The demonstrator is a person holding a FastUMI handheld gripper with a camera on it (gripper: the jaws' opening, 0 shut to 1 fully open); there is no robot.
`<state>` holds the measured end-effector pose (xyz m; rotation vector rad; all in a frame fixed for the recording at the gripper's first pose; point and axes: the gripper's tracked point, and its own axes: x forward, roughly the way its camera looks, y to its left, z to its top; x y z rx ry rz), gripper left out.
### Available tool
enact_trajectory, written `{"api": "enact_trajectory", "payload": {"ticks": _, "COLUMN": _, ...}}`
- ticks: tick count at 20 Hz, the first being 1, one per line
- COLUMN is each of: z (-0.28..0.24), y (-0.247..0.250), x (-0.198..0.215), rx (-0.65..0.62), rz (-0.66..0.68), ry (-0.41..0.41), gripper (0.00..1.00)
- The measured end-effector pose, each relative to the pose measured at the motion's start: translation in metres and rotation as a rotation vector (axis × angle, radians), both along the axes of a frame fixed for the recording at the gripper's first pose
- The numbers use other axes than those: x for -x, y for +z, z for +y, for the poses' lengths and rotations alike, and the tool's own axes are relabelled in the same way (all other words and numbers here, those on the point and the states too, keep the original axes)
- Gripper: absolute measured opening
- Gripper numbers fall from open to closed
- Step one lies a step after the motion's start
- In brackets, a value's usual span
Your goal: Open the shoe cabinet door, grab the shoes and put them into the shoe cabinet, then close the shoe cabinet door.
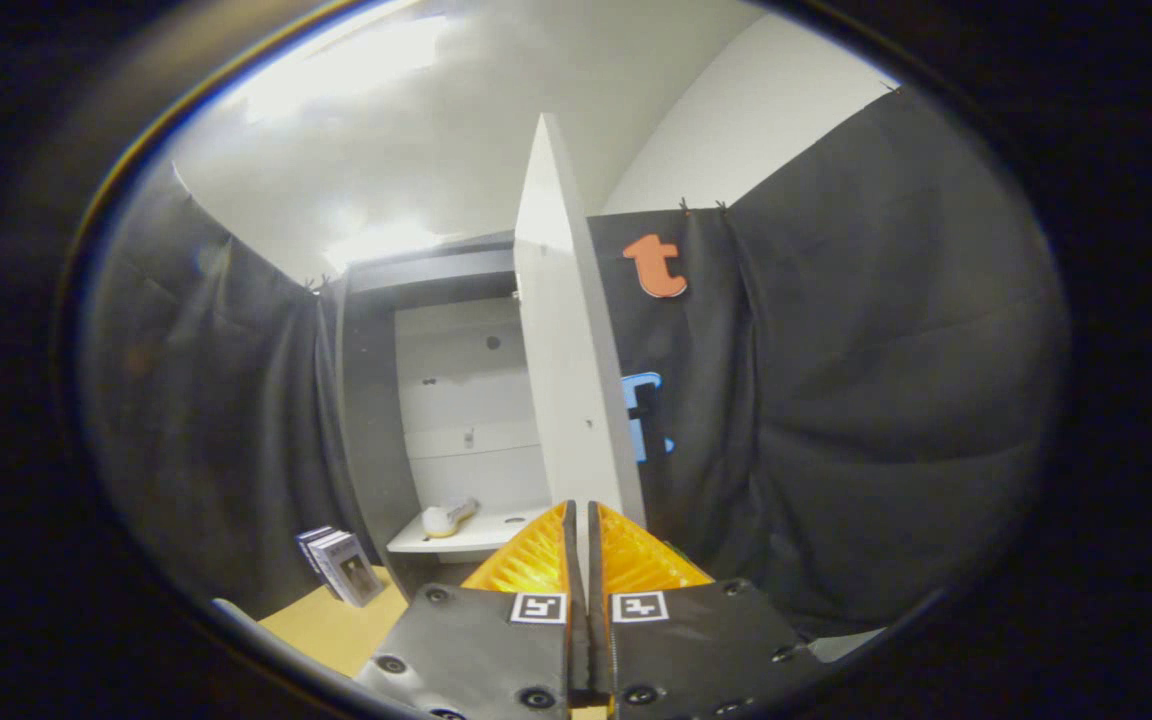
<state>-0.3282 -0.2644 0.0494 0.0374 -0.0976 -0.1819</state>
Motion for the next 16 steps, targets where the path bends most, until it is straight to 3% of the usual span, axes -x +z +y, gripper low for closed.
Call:
{"api": "enact_trajectory", "payload": {"ticks": 7, "z": 0.049, "y": -0.045, "x": -0.034, "rx": -0.034, "rz": 0.074, "ry": 0.117, "gripper": 0.02}}
{"api": "enact_trajectory", "payload": {"ticks": 16, "z": 0.067, "y": -0.114, "x": -0.077, "rx": -0.079, "rz": 0.163, "ry": 0.148, "gripper": 0.02}}
